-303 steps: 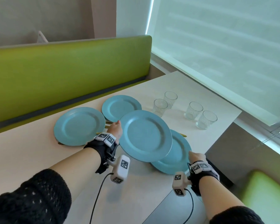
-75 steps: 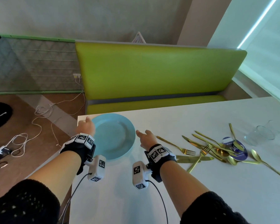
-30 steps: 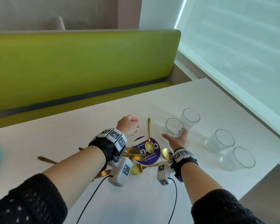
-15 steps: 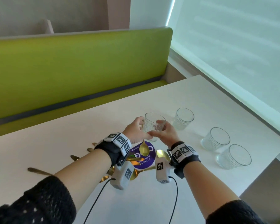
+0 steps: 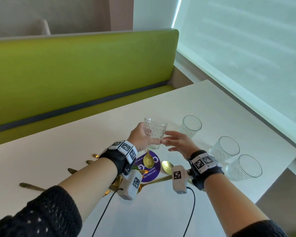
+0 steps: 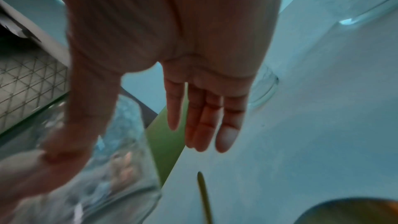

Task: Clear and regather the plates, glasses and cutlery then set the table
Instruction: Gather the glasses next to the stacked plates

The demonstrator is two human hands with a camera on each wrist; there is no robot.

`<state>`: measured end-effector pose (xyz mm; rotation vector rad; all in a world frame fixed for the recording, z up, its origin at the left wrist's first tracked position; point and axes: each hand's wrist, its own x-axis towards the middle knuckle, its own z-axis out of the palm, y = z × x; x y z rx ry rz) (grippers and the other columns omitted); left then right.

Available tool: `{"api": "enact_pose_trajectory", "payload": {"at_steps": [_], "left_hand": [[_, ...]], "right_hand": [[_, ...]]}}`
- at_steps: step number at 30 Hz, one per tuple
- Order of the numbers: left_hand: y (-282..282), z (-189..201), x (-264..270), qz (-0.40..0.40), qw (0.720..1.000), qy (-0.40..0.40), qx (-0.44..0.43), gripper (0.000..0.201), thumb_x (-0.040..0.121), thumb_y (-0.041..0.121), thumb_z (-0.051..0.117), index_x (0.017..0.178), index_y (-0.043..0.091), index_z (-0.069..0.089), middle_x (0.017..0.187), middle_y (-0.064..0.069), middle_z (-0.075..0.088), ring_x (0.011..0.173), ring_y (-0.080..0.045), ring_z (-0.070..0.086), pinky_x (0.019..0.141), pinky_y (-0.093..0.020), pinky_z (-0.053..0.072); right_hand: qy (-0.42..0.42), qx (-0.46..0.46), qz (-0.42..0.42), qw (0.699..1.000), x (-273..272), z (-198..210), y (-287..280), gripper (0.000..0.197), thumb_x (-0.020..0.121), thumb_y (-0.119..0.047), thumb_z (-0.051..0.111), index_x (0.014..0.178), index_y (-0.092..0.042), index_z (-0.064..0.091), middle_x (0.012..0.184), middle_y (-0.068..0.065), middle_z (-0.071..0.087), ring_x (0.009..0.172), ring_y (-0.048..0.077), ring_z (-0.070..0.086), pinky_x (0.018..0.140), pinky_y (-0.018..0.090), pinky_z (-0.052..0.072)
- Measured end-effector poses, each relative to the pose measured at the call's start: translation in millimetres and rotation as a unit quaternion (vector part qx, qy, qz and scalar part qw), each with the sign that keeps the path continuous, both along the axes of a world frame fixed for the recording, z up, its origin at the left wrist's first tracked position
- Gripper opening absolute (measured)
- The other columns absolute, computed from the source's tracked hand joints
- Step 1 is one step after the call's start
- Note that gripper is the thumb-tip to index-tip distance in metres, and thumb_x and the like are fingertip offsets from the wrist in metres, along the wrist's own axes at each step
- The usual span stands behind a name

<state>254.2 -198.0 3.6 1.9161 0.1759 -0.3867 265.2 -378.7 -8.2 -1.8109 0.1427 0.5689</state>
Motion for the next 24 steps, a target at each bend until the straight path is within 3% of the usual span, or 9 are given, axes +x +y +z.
{"api": "enact_pose_trajectory", "payload": {"at_steps": [2, 4, 5, 7, 9, 11, 15, 24], "left_hand": [[4, -1, 3, 0.023, 1.000, 0.001, -0.007, 0.082, 0.060, 0.028, 0.085, 0.128, 0.015, 0.042, 0.124, -0.002, 0.058, 0.112, -0.020, 0.056, 0.099, -0.037, 0.047], [9, -2, 7, 0.037, 0.999, 0.000, -0.011, 0.079, 0.059, 0.027, 0.085, 0.125, 0.016, 0.044, 0.123, -0.003, 0.059, 0.111, -0.020, 0.057, 0.099, -0.038, 0.048], [11, -2, 9, 0.043, 0.999, -0.001, -0.012, 0.079, 0.058, 0.027, 0.086, 0.124, 0.016, 0.044, 0.122, -0.002, 0.060, 0.110, -0.020, 0.057, 0.099, -0.038, 0.048], [14, -3, 13, 0.052, 0.999, -0.002, -0.015, 0.078, 0.058, 0.026, 0.086, 0.123, 0.016, 0.045, 0.118, 0.000, 0.060, 0.109, -0.019, 0.057, 0.098, -0.036, 0.048], [16, -4, 17, 0.062, 0.998, 0.000, -0.023, 0.075, 0.060, 0.024, 0.085, 0.123, 0.016, 0.045, 0.116, 0.001, 0.059, 0.107, -0.019, 0.057, 0.095, -0.033, 0.048], [17, -3, 20, 0.067, 0.997, 0.003, -0.033, 0.078, 0.056, 0.027, 0.086, 0.123, 0.017, 0.047, 0.116, 0.001, 0.061, 0.107, -0.019, 0.059, 0.095, -0.035, 0.049], [17, -7, 26, 0.069, 0.997, 0.005, -0.047, 0.088, 0.038, 0.042, 0.085, 0.116, 0.019, 0.051, 0.110, 0.000, 0.067, 0.102, -0.018, 0.064, 0.093, -0.043, 0.053], [17, -5, 37, 0.073, 0.996, -0.003, -0.056, 0.085, 0.039, 0.038, 0.085, 0.114, 0.018, 0.049, 0.110, -0.001, 0.065, 0.103, -0.019, 0.063, 0.093, -0.043, 0.053]], "right_hand": [[0.018, -0.101, -0.035, 0.994, 4, -7, -16, 0.045, 0.073, -0.025, 0.079, 0.111, -0.008, 0.060, 0.088, 0.001, 0.064, 0.080, 0.014, 0.061, 0.067, 0.025, 0.051], [0.033, -0.189, -0.111, 0.975, 11, -20, -33, 0.031, 0.075, -0.024, 0.078, 0.096, -0.012, 0.059, 0.084, 0.003, 0.063, 0.079, 0.018, 0.060, 0.069, 0.030, 0.054], [0.038, -0.216, -0.156, 0.963, 14, -27, -41, 0.034, 0.073, -0.026, 0.080, 0.096, -0.011, 0.059, 0.087, 0.006, 0.062, 0.083, 0.022, 0.061, 0.076, 0.036, 0.056], [0.050, -0.234, -0.240, 0.941, 22, -35, -49, 0.061, 0.067, -0.028, 0.083, 0.117, -0.008, 0.053, 0.107, 0.012, 0.061, 0.099, 0.029, 0.062, 0.091, 0.044, 0.053], [0.048, -0.223, -0.282, 0.932, 27, -37, -49, 0.086, 0.066, -0.030, 0.083, 0.135, -0.010, 0.036, 0.126, 0.014, 0.056, 0.113, 0.033, 0.058, 0.097, 0.043, 0.048], [0.026, -0.217, -0.296, 0.930, 33, -37, -47, 0.096, 0.066, -0.031, 0.084, 0.142, -0.012, 0.028, 0.135, 0.015, 0.050, 0.123, 0.033, 0.051, 0.102, 0.041, 0.044], [-0.014, -0.206, -0.322, 0.924, 45, -42, -42, 0.099, 0.062, -0.031, 0.086, 0.141, -0.009, 0.029, 0.135, 0.015, 0.050, 0.125, 0.032, 0.049, 0.104, 0.039, 0.043], [-0.051, -0.201, -0.354, 0.912, 58, -55, -42, 0.094, 0.061, -0.034, 0.086, 0.137, -0.014, 0.035, 0.134, 0.010, 0.051, 0.126, 0.028, 0.048, 0.105, 0.037, 0.042]]}}
